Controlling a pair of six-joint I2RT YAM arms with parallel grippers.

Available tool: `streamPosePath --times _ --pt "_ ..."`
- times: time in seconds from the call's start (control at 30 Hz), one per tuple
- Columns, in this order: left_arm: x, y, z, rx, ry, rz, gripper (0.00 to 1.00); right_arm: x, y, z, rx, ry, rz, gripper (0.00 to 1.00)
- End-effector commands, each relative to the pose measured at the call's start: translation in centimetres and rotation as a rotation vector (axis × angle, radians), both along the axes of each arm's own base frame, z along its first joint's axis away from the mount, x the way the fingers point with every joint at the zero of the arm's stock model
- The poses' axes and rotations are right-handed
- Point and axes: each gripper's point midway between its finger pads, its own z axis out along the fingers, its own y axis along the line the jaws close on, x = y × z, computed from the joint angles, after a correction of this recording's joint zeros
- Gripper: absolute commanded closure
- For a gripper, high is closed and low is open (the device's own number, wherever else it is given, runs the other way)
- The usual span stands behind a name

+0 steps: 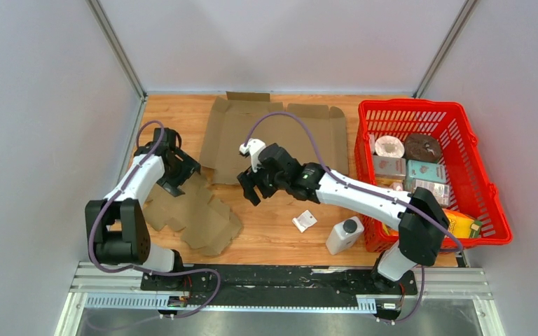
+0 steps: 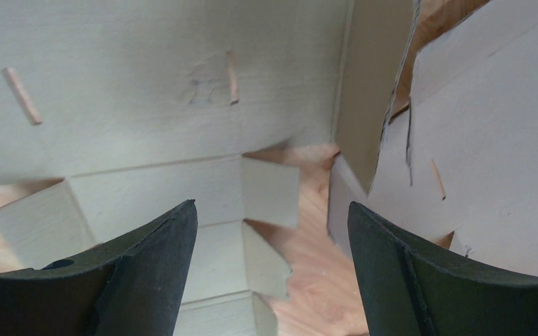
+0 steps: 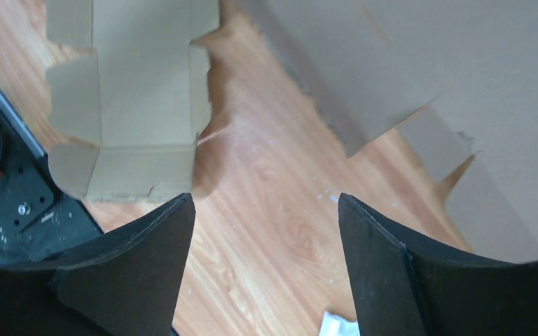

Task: Fold the paper box

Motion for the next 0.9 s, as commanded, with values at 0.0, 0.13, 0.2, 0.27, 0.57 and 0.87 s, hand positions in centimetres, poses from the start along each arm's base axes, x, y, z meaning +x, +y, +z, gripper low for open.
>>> streamPosePath --times 0.0,0.13,0.2,0.27,0.57,0.87 --pt "5.7 -0.4 2.0 -0.046 -0.174 0.028 0.13 0.9 0.4 1.8 0.123 -0.006 -0.01 0.22" --pt "7.1 0.4 2.0 -0.011 -0.233 0.053 0.12 1.1 0.3 1.7 0.124 -0.005 -0.012 0.22" --pt "7.8 0.5 1.5 -0.009 -0.244 0.059 0.13 1.1 0.3 1.7 0.131 -0.004 -0.011 0.22" --pt "8.3 0.3 0.8 -0.028 -0.233 0.057 0.2 1.0 0.4 1.7 0.133 0.0 -0.009 0.23" --pt "9.0 1.0 -0.5 -0.002 -0.239 0.084 0.51 1.3 -0.1 2.0 0.124 -0.021 -0.026 0.24" --pt "9.5 0.9 -0.7 0.005 -0.306 0.056 0.71 1.5 0.2 1.0 0.106 -0.006 -0.027 0.25"
